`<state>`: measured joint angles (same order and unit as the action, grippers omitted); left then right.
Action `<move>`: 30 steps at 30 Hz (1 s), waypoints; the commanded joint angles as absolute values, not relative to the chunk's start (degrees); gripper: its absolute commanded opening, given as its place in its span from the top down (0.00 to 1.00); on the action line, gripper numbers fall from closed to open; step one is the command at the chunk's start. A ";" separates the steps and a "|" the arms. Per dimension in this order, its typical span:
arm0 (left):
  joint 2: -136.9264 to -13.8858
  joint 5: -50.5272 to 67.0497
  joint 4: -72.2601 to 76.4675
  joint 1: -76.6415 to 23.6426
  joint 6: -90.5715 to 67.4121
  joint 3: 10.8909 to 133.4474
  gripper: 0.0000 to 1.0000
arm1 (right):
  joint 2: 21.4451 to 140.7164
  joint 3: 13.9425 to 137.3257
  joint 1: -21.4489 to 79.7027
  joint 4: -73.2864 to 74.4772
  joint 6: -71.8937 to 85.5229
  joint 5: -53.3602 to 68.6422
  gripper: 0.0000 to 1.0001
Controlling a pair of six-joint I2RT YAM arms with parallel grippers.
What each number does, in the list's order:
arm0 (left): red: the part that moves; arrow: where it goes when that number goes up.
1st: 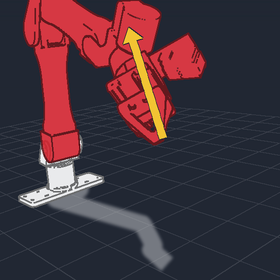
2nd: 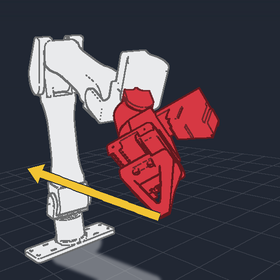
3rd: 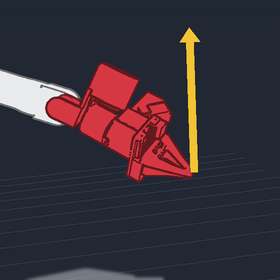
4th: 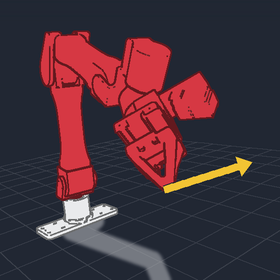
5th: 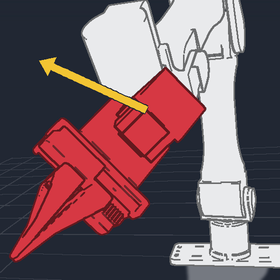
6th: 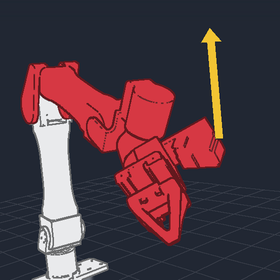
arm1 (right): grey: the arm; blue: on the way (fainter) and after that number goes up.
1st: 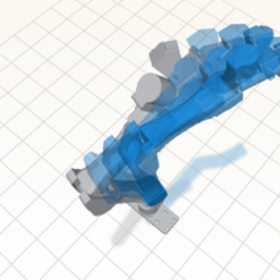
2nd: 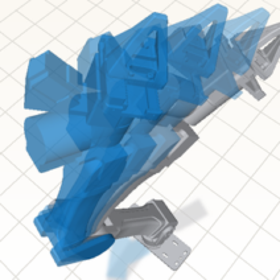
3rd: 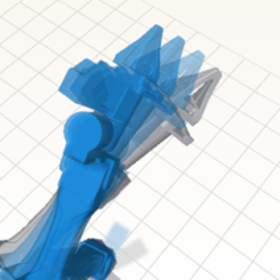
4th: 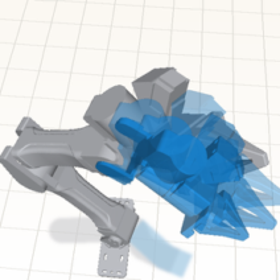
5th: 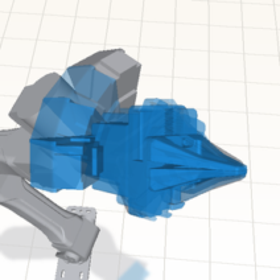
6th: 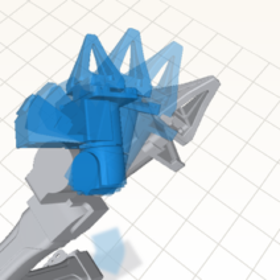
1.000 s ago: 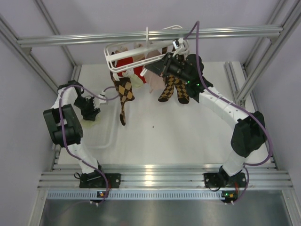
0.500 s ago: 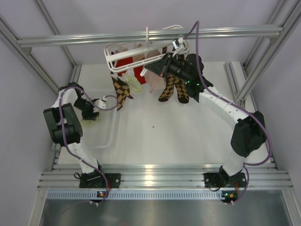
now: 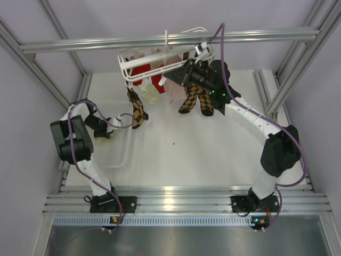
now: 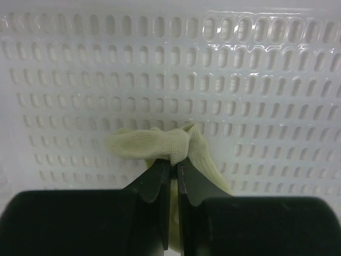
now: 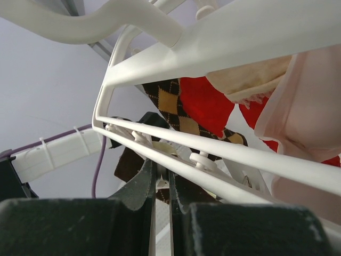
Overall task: Clip the socks to the hanger
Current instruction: Pick up the sock from the bin, then clamp the sock onto the hanger.
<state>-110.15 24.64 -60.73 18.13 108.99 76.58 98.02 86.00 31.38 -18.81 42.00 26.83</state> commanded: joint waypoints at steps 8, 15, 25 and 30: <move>-100.20 33.12 -68.19 20.21 95.93 77.16 1.00 | 98.35 89.12 30.15 -17.84 41.22 24.96 1.00; -90.01 44.28 -72.68 22.67 77.27 78.84 1.00 | 98.00 88.86 30.15 -18.02 41.40 24.43 1.00; -70.78 59.33 -51.71 19.17 28.25 78.23 1.00 | 98.35 89.39 30.32 -18.46 41.31 24.70 1.00; -63.38 50.90 -36.24 2.66 15.58 74.81 1.00 | 98.44 89.47 30.15 -18.46 41.31 25.05 1.00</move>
<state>-67.22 52.42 -49.65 10.17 30.00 77.17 98.02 86.04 31.38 -18.72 41.98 26.41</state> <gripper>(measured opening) 0.036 0.055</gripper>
